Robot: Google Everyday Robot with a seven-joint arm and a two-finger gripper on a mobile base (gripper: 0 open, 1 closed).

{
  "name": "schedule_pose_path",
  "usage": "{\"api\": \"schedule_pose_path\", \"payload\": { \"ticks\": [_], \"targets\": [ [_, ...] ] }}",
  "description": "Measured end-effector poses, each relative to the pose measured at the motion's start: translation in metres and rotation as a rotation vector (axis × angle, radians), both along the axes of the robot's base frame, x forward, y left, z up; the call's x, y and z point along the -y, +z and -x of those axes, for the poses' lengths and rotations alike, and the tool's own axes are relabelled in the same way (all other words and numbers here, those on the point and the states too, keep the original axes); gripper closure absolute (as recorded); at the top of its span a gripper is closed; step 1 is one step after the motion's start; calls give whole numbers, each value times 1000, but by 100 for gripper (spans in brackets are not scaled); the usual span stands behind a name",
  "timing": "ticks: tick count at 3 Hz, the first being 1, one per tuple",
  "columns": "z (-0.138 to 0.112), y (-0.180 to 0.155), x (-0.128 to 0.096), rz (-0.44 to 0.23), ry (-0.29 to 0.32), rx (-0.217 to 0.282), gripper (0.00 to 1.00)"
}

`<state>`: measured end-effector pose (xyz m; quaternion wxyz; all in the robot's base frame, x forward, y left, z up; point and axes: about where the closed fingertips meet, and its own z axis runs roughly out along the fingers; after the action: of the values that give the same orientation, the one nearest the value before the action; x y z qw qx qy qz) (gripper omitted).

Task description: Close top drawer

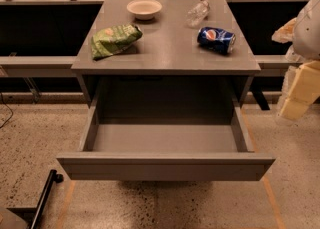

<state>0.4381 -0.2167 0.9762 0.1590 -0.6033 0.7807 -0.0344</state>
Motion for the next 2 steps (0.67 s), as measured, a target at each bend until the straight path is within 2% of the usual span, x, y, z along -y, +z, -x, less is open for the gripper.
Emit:
{"api": "schedule_pose_path", "payload": {
  "ticks": [1, 2],
  "targets": [
    [0, 0, 0, 0, 0, 0, 0],
    [0, 2, -1, 0, 0, 10, 16]
  ]
}}
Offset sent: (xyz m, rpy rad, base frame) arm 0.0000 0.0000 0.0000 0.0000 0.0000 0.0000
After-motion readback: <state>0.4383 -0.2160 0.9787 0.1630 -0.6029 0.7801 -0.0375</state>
